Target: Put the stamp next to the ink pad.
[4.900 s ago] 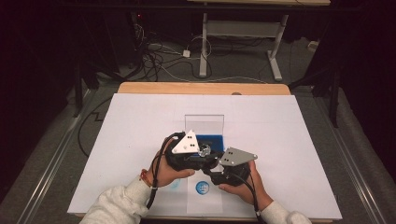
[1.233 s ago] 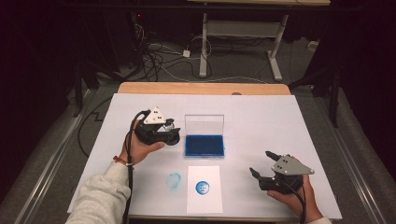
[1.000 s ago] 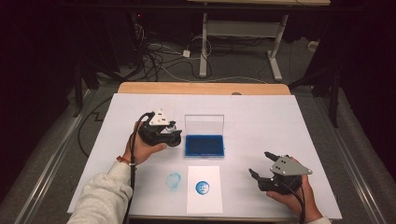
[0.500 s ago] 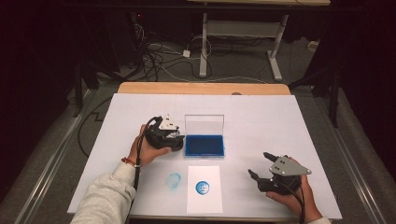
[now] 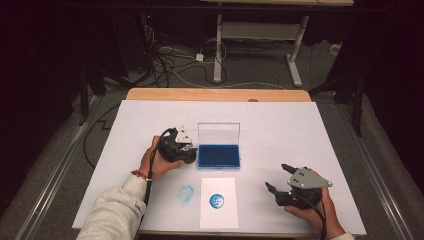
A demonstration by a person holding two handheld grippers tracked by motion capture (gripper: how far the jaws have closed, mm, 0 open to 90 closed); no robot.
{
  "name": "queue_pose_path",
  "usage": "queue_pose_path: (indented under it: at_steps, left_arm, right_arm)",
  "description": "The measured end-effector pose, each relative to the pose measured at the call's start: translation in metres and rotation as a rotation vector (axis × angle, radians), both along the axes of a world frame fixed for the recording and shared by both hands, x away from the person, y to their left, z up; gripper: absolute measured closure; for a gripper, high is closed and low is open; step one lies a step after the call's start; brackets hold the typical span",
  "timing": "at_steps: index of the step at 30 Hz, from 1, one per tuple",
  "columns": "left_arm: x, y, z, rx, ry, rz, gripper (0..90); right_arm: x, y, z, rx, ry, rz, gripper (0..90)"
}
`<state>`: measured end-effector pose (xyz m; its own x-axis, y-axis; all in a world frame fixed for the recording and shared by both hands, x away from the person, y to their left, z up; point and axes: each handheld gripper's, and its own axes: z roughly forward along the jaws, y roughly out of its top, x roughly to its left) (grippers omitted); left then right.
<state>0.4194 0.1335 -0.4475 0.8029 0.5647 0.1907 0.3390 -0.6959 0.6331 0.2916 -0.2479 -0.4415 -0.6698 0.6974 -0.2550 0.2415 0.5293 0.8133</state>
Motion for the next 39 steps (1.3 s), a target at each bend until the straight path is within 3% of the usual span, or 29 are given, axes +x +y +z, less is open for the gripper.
queue_pose_path:
  at_steps: [8,16,24,34,39]
  left_arm:
    - [-0.001,-0.001,-0.001,-0.001,0.006,0.002,53.2]
    - [-0.004,-0.001,0.002,-0.013,-0.003,0.0,45.8]
    - [-0.007,0.0,0.008,-0.045,-0.042,0.006,34.6]
    - [-0.015,0.003,0.018,-0.06,-0.129,0.041,20.2]
    - [-0.016,0.004,0.019,-0.089,-0.136,0.05,15.7]
  right_arm:
    - [0.0,0.0,0.0,0.002,0.005,0.007,24.6]
    - [0.0,0.001,0.0,0.003,0.007,0.01,24.6]
    - [-0.001,0.001,0.001,0.002,0.001,0.01,24.5]
    - [-0.001,0.001,0.001,0.0,-0.003,0.012,24.2]
    - [-0.001,0.001,0.001,0.003,-0.004,0.011,24.1]
